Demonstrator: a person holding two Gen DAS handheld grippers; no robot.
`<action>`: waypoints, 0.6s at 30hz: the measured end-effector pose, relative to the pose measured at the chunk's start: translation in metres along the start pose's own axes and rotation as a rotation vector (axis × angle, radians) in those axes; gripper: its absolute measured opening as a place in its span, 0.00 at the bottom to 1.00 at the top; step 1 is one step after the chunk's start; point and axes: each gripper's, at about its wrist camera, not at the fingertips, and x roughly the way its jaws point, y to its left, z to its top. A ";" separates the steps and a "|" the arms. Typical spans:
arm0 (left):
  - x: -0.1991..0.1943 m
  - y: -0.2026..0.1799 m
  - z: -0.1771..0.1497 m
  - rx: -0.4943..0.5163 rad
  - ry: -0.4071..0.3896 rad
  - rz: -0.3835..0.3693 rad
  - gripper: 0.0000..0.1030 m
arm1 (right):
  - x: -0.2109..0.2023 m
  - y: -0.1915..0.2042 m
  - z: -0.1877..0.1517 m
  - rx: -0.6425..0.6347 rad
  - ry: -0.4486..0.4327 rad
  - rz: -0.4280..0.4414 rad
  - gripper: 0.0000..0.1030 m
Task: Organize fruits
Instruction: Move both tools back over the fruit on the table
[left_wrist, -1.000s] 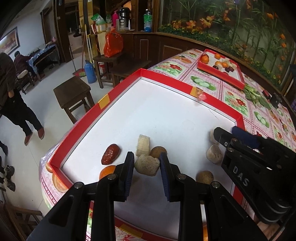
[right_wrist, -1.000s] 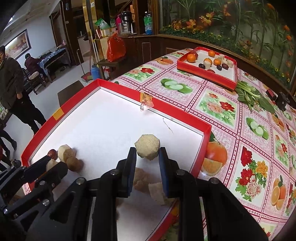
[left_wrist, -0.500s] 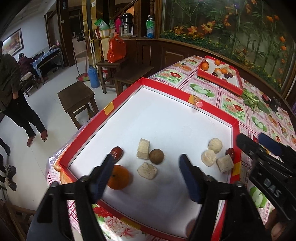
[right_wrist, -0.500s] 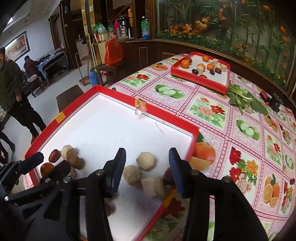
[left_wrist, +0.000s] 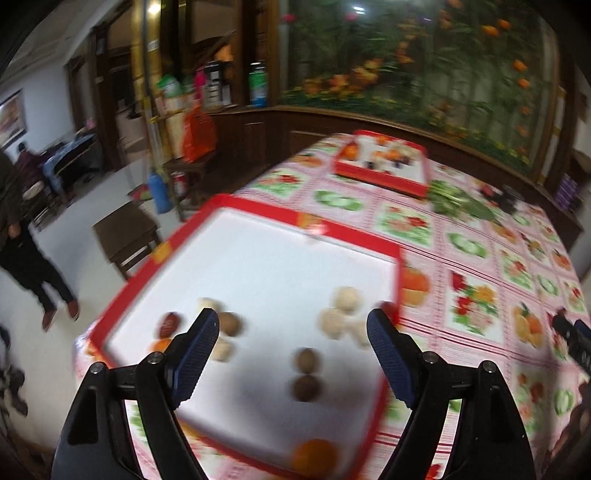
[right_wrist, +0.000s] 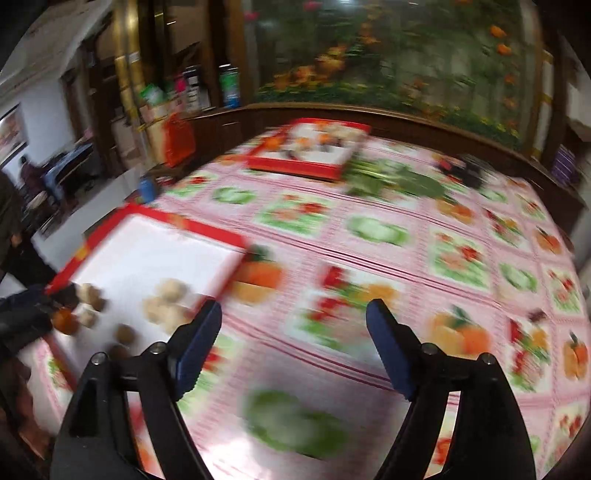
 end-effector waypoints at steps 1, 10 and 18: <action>-0.001 -0.007 0.000 0.010 -0.002 -0.018 0.80 | -0.003 -0.018 -0.005 0.027 -0.002 -0.031 0.84; 0.005 -0.085 -0.016 0.159 0.019 -0.138 0.80 | -0.016 -0.199 -0.041 0.335 0.011 -0.295 0.85; 0.012 -0.123 -0.018 0.204 0.032 -0.174 0.80 | 0.015 -0.254 -0.035 0.372 0.058 -0.327 0.68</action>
